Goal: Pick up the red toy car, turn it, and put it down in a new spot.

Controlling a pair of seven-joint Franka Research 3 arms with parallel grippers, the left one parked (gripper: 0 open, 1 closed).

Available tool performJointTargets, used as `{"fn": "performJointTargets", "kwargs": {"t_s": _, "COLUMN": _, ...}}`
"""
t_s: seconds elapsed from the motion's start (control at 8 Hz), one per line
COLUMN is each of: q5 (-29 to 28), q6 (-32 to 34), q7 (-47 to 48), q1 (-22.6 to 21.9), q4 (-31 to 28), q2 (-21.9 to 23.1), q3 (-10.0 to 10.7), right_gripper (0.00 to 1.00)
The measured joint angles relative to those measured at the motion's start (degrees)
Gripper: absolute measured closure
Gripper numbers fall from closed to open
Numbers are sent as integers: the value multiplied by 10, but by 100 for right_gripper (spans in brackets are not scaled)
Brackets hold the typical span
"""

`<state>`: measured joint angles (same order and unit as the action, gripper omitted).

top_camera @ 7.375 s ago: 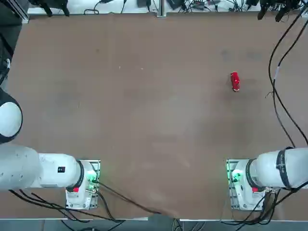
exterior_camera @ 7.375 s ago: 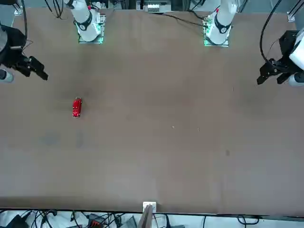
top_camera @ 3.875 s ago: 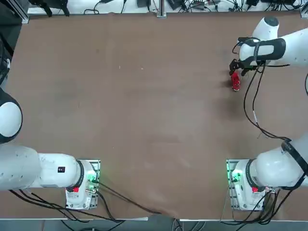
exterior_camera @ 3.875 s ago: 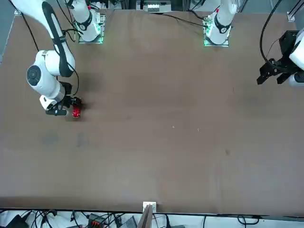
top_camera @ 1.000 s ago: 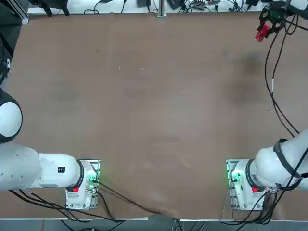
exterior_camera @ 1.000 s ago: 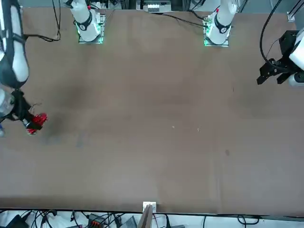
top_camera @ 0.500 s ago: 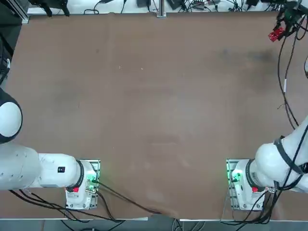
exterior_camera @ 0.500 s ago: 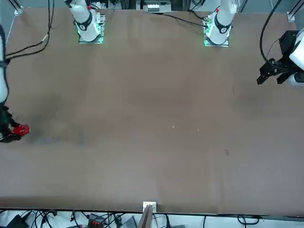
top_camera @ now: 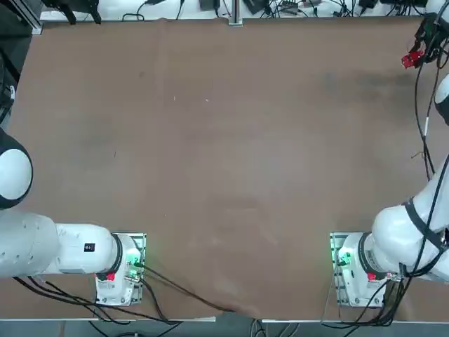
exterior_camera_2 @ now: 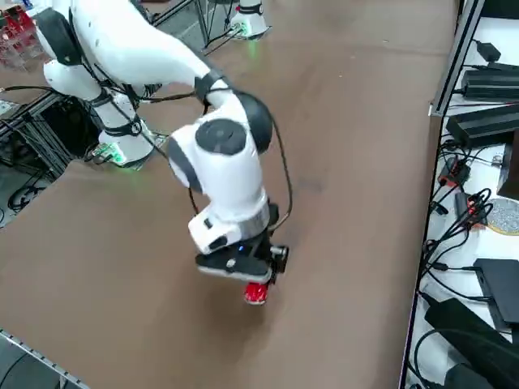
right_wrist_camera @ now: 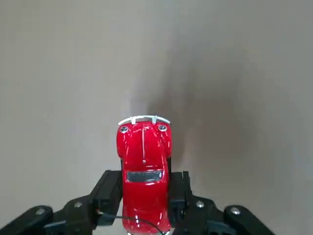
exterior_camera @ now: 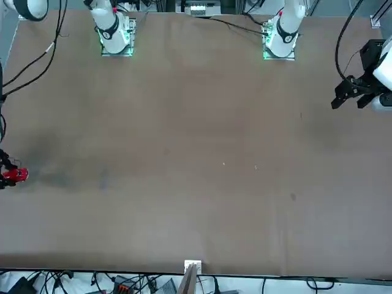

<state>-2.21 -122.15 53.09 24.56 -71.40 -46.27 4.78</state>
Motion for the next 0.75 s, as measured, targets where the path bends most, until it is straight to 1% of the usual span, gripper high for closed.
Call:
{"fn": "performJointTargets", "kwargs": {"t_s": 0.5, "q5": -4, "q6": -62, "q7": -1, "q1": 46, "q4": 19, "q2": -57, "q3": -7, "right_gripper": 48}}
{"fn": "performJointTargets", "kwargs": {"t_s": 0.75, "q5": -4, "q6": -83, "q7": -5, "q1": 55, "q4": 21, "q2": -74, "q3": -10, "right_gripper": 48}}
